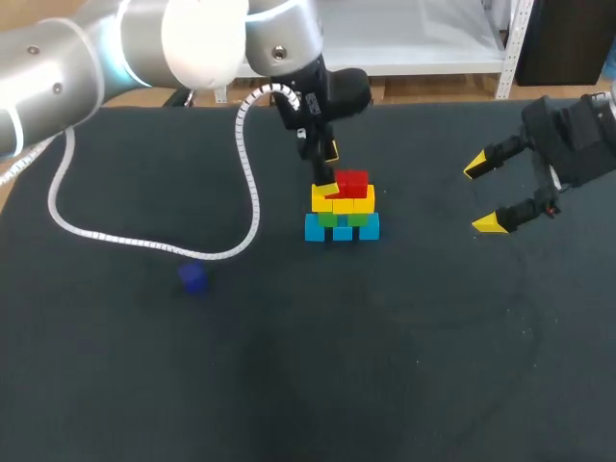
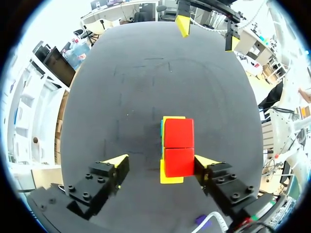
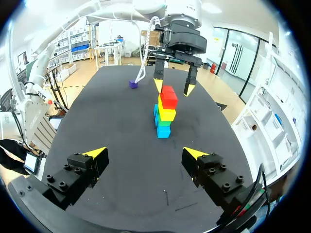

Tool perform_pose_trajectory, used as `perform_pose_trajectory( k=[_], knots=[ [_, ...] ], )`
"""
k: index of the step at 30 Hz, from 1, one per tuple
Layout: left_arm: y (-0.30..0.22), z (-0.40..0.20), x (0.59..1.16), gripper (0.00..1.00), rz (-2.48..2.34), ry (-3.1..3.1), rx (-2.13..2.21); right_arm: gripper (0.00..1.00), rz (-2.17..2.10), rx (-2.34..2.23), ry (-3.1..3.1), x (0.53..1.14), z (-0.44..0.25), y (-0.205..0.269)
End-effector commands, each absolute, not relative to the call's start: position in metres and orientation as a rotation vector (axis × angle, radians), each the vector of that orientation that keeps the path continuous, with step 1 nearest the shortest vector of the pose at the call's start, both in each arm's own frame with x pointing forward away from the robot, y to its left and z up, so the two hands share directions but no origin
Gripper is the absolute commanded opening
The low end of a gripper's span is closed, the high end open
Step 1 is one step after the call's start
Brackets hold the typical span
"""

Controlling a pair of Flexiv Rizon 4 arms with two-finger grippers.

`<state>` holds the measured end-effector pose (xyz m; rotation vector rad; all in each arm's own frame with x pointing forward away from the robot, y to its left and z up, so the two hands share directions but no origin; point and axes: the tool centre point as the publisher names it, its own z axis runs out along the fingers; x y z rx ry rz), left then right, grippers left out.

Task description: Place the blue cubes, place green cubes on the blue cubes, place the yellow cubes on the green cubes, then place the red cubes on the yellow cubes, and place purple cube on the red cubes.

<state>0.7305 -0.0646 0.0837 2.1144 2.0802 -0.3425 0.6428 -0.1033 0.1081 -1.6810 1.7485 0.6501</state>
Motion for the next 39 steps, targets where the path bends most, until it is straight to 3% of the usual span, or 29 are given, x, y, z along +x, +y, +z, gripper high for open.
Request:
perform_pose_trajectory(
  k=[1, 17, 39],
  knots=[
    [-0.064, 0.086, 0.73, 1.0, -0.36, 2.068, 2.124, 1.0, 0.653, -1.68, 1.745, 0.644, 0.107, -0.103],
    [0.015, 0.124, 0.69, 1.0, -0.373, 2.049, 2.017, 1.0, 0.653, -1.68, 1.745, 0.644, 0.107, -0.103],
    [0.105, 0.07, 0.624, 1.0, -0.418, 2.465, 1.652, 1.0, 0.653, -1.68, 1.745, 0.644, 0.107, -0.103]
  ],
)
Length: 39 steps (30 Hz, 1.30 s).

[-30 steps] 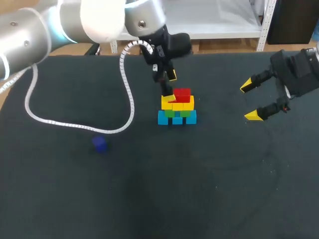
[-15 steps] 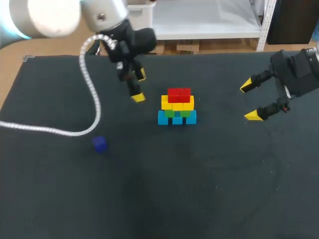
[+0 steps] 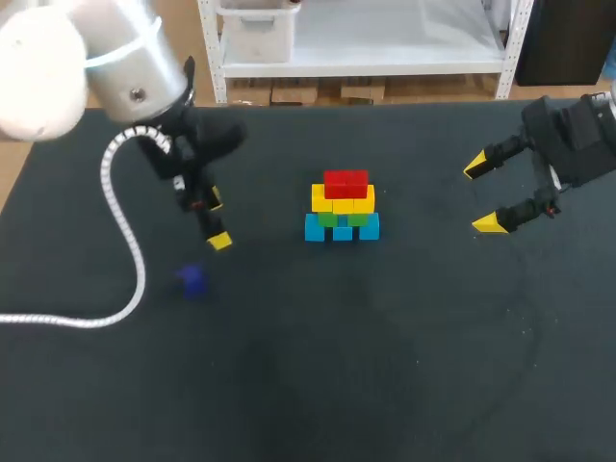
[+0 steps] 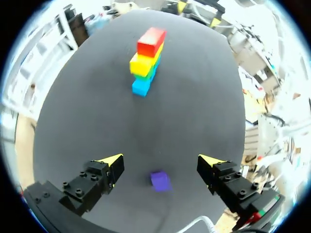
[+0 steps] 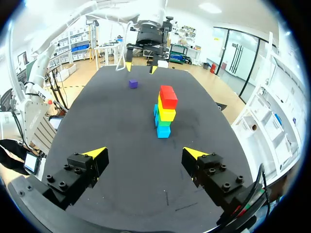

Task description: Place the blue cubes, place green cubes on the blue cubes, place the yellow cubes on the green cubes, then place the red cubes on the yellow cubes, and place purple cube on the red cubes.

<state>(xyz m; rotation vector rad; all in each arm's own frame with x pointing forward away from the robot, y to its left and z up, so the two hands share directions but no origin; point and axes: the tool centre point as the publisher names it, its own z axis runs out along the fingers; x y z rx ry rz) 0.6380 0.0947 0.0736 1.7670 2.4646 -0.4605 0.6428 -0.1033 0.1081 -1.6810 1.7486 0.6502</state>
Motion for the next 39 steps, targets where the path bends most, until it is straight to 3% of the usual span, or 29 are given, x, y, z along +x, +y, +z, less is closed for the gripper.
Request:
perform_pose_trajectory(
  k=[1, 19, 39],
  knots=[
    [0.106, 0.069, 0.621, 1.0, -0.396, 2.49, 1.615, 1.0, 0.653, -1.68, 1.745, 0.644, 0.107, -0.103],
    [0.132, 0.036, 0.593, 1.0, -0.297, 2.535, 1.527, 1.0, 0.653, -1.68, 1.745, 0.644, 0.107, -0.103],
    [0.15, -0.001, 0.599, 1.0, -0.351, 2.568, 1.581, 1.0, 0.653, -1.68, 1.745, 0.644, 0.107, -0.103]
  ],
)
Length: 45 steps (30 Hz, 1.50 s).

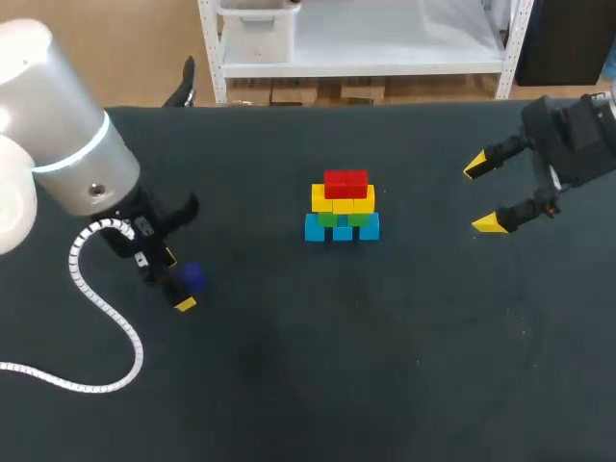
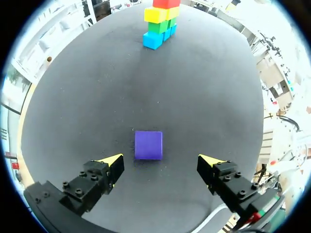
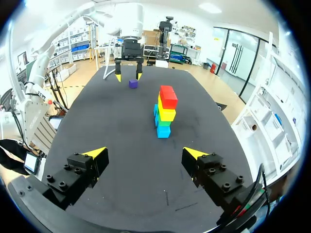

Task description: Place the blue cubes, place green cubes on the blue cubes, place the yellow cubes on the green cubes, then place the red cubes on the yellow cubes, and place purple cube on the red cubes.

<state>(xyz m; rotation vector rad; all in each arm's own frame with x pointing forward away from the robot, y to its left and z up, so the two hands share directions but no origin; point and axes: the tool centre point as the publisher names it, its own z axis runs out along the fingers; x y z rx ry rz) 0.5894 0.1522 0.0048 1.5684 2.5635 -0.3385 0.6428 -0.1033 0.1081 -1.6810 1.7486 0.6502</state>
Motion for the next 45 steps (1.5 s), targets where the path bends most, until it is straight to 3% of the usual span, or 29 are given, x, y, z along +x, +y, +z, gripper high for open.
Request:
perform_pose_trajectory(
  k=[1, 15, 16, 17, 18, 19, 23, 34, 45],
  knots=[
    [0.15, -0.001, 0.6, 1.0, -0.345, 2.565, 1.594, 1.0, 0.653, -1.68, 1.745, 0.644, 0.107, -0.103],
    [0.145, -0.005, 0.613, 1.0, -0.324, 2.535, 1.622, 1.0, 0.653, -1.68, 1.745, 0.644, 0.107, -0.103],
    [0.144, -0.005, 0.614, 0.96, -0.319, 2.533, 1.628, 1.0, 0.653, -1.68, 1.745, 0.644, 0.107, -0.103],
    [0.144, -0.005, 0.614, 0.91, -0.316, 2.532, 1.629, 1.0, 0.653, -1.68, 1.745, 0.644, 0.107, -0.103],
    [0.143, -0.005, 0.614, 0.75, -0.312, 2.53, 1.63, 1.0, 0.653, -1.68, 1.745, 0.644, 0.107, -0.103],
    [0.143, -0.006, 0.615, 0.53, -0.304, 2.529, 1.636, 1.0, 0.653, -1.68, 1.745, 0.644, 0.107, -0.103],
    [0.14, -0.006, 0.613, 0.0, -0.291, 2.528, 1.64, 1.0, 0.653, -1.68, 1.745, 0.644, 0.107, -0.103],
    [0.136, 0.006, 0.605, 0.0, -0.29, 2.511, 1.66, 1.0, 0.653, -1.68, 1.745, 0.644, 0.107, -0.103],
    [0.105, 0.065, 0.625, 0.0, -0.364, 2.359, 1.927, 1.0, 0.653, -1.68, 1.745, 0.644, 0.107, -0.103]
  ],
)
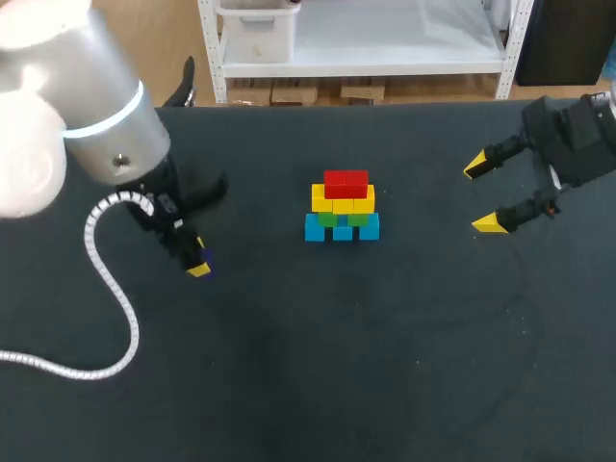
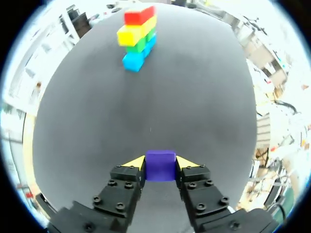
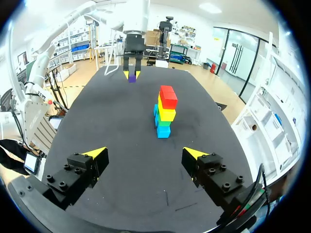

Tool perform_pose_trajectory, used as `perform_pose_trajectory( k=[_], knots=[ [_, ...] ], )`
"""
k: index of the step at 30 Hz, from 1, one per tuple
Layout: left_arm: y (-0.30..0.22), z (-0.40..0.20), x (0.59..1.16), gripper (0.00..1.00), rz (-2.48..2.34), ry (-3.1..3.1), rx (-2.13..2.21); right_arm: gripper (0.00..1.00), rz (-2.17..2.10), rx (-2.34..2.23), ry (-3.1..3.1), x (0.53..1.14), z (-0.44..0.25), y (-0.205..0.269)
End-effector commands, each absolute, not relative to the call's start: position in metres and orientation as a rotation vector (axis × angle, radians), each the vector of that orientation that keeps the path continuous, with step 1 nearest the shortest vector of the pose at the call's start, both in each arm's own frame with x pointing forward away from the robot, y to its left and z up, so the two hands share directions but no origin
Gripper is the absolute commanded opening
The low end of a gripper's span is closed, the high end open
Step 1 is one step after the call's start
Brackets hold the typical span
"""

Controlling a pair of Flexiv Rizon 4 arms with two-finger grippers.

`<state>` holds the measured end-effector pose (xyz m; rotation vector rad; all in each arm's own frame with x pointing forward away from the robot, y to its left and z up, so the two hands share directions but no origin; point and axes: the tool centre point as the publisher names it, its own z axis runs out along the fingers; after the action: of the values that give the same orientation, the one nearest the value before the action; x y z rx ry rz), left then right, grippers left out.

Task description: Place the blue cubes, place green cubes on the blue cubes, place the yellow cubes on the green cubes, then place the red cubes on the yellow cubes, and place purple cube on the red cubes.

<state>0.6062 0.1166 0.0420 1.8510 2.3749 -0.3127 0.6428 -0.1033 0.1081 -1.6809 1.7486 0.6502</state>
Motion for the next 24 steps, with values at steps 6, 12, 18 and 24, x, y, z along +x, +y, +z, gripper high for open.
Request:
perform_pose_trajectory(
  k=[6, 12, 18, 24],
  knots=[
    [0.074, 0.108, 0.655, 0.0, -0.346, 2.196, 2.079, 1.0, 0.653, -1.68, 1.745, 0.644, 0.107, -0.103],
    [0.049, 0.138, 0.679, 0.0, -0.296, 2.107, 2.178, 1.0, 0.653, -1.68, 1.745, 0.644, 0.107, -0.103],
    [0.029, 0.154, 0.691, 0.0, -0.25, 2.123, 2.25, 1.0, 0.653, -1.68, 1.745, 0.644, 0.107, -0.103],
    [0.007, 0.17, 0.699, 0.0, -0.205, 2.117, 2.235, 1.0, 0.653, -1.68, 1.745, 0.644, 0.107, -0.103]
  ],
)
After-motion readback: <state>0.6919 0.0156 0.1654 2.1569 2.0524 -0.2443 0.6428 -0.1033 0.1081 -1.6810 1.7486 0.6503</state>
